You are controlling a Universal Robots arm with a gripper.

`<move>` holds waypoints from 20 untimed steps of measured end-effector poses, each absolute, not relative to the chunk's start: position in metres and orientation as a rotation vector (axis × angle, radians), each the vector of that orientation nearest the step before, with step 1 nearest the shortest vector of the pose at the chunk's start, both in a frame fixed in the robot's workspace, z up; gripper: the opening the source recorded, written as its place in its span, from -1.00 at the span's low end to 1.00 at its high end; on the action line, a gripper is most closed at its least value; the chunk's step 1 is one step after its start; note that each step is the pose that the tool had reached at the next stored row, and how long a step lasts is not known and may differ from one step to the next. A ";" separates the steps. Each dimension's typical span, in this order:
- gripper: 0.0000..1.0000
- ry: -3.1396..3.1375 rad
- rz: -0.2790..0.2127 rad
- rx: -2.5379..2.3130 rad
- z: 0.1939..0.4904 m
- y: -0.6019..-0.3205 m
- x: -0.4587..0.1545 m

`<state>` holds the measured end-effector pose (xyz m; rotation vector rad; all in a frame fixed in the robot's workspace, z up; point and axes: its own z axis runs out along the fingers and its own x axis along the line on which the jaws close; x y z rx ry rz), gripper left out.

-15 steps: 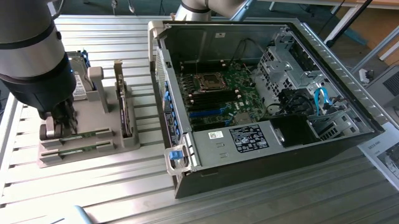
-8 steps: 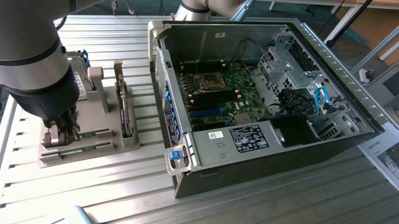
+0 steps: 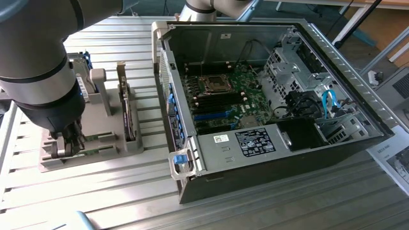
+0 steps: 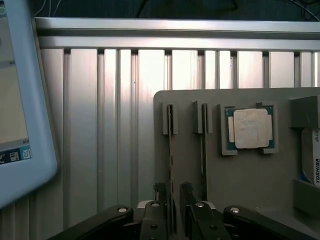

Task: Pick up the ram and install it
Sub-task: 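Pick up the ram and move it above insertion slot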

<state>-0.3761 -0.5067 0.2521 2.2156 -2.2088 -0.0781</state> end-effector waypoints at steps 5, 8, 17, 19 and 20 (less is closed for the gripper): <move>-0.50 -2.209 -0.078 2.216 0.238 -0.508 -0.376; -0.50 -2.209 -0.078 2.216 0.233 -0.508 -0.376; -0.50 -2.209 -0.078 2.216 0.223 -0.509 -0.376; -0.50 -2.209 -0.078 2.216 0.223 -0.509 -0.376; -0.50 -2.209 -0.078 2.216 0.222 -0.508 -0.376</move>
